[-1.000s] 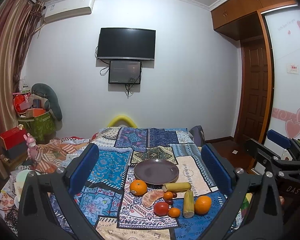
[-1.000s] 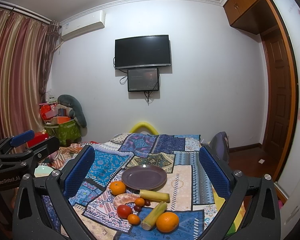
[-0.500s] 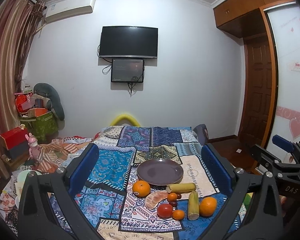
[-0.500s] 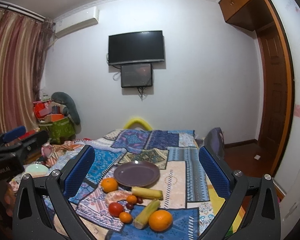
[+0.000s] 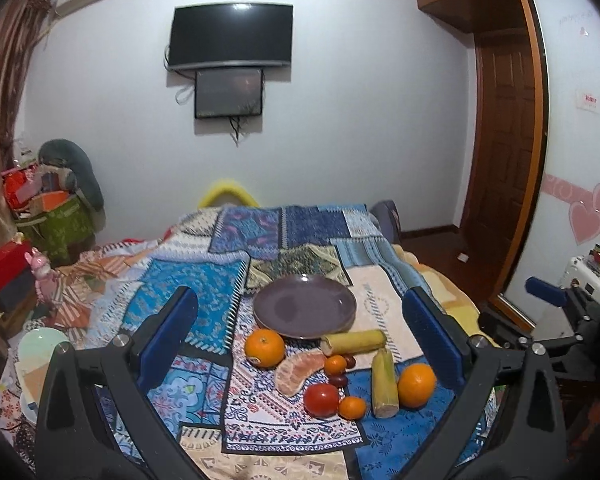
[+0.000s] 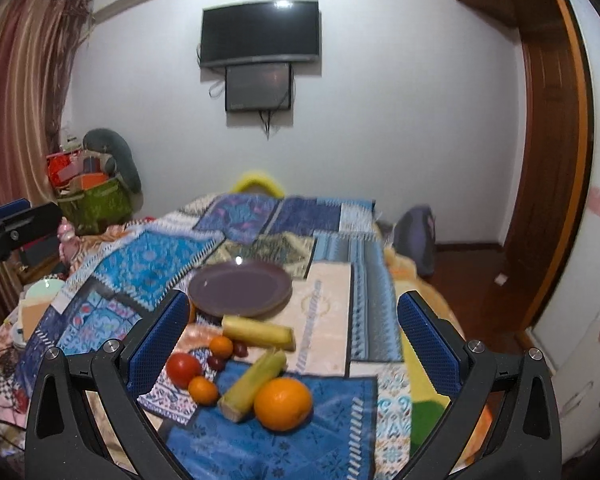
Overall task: Organize fruits
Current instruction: 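Grasp the large orange with the right tool while the left tool grasps the tomato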
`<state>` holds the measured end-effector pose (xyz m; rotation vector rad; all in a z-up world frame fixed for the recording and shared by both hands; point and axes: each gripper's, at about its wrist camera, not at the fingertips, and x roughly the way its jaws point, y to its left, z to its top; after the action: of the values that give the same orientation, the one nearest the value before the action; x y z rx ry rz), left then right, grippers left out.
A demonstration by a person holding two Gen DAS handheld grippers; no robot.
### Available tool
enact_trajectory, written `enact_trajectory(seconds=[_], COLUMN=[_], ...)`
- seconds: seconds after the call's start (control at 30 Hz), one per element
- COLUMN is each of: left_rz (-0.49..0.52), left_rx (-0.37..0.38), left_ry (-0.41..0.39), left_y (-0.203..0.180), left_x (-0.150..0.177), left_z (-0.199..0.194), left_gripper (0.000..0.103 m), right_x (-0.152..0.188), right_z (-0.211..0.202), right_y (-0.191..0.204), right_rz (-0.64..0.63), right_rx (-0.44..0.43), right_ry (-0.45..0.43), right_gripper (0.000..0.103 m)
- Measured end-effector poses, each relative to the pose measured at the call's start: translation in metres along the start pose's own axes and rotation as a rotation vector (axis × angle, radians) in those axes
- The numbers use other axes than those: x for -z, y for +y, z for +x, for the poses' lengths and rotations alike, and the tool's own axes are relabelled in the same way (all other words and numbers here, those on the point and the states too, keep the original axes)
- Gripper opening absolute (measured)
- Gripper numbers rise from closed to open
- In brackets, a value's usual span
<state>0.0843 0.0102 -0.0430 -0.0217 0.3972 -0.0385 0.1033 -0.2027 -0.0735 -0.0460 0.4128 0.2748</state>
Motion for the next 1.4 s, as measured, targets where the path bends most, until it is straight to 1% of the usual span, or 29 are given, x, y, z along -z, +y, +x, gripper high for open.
enact_trajectory(seconds=[0.13,0.2,0.27,0.33,0.4,0.47,0.53,0.57,0.6,0.67,0.73,0.77,0.83,0.97,1.03,1.07,1.17,1.2,1.33,1.4], left_rz=[0.029,0.054,0.086,0.116,0.135,0.145,0.132,0.122,0.111,0.104,0.093,0.088,0.092,0.126,0.141,0.145,0.146,0.144,0.154,0.166], left_rx=[0.013,0.043,0.051,0.044,0.020,0.005,0.012,0.020,0.029,0.044,0.073,0.094,0.110,0.122,0.135,0.139,0.159,0.167,0.192,0.209], left_ry=[0.043,0.080,0.114,0.149,0.190,0.220,0.257,0.275,0.298,0.347,0.381,0.400,0.422,0.495,0.555,0.576,0.610,0.616,0.643,0.664], left_y=[-0.002,-0.002,-0.002,-0.001,0.001,0.004,0.010,0.012,0.014,0.015,0.016,0.016,0.015,0.011,0.009,0.009,0.008,0.007,0.000,-0.006], left_x=[0.003,0.004,0.006,0.011,0.018,0.025,0.033,0.036,0.040,0.047,0.051,0.054,0.059,0.070,0.078,0.082,0.090,0.092,0.097,0.101], left_z=[0.017,0.028,0.039,0.051,0.064,0.074,0.085,0.090,0.097,0.109,0.118,0.123,0.129,0.144,0.155,0.159,0.166,0.168,0.175,0.179], left_gripper=[0.103,0.103,0.103,0.103,0.103,0.103,0.103,0.101,0.096,0.088,0.088,0.087,0.086,0.086,0.083,0.080,0.075,0.074,0.070,0.064], right_x=[0.009,0.014,0.020,0.027,0.035,0.041,0.046,0.048,0.051,0.056,0.062,0.065,0.072,0.082,0.084,0.085,0.088,0.090,0.094,0.094], right_z=[0.015,0.022,0.029,0.033,0.038,0.044,0.051,0.054,0.057,0.064,0.071,0.074,0.080,0.089,0.094,0.096,0.105,0.108,0.115,0.117], right_y=[-0.007,-0.010,-0.012,-0.014,-0.018,-0.021,-0.023,-0.023,-0.023,-0.021,-0.020,-0.019,-0.018,-0.017,-0.017,-0.017,-0.013,-0.012,-0.011,-0.010], right_rz=[0.015,0.004,-0.019,-0.046,-0.058,-0.053,-0.042,-0.035,-0.030,-0.026,-0.020,-0.016,-0.006,0.029,0.037,0.038,0.031,0.030,0.035,0.027], right_rx=[-0.013,-0.014,-0.005,0.009,0.007,-0.006,-0.034,-0.043,-0.050,-0.056,-0.071,-0.084,-0.110,-0.149,-0.160,-0.165,-0.171,-0.177,-0.200,-0.207], right_ry=[0.066,0.100,0.129,0.158,0.192,0.228,0.262,0.275,0.290,0.309,0.337,0.355,0.390,0.441,0.457,0.466,0.507,0.518,0.545,0.549], right_gripper=[0.103,0.103,0.103,0.103,0.103,0.102,0.102,0.102,0.102,0.102,0.101,0.100,0.092,0.090,0.085,0.084,0.074,0.068,0.067,0.065])
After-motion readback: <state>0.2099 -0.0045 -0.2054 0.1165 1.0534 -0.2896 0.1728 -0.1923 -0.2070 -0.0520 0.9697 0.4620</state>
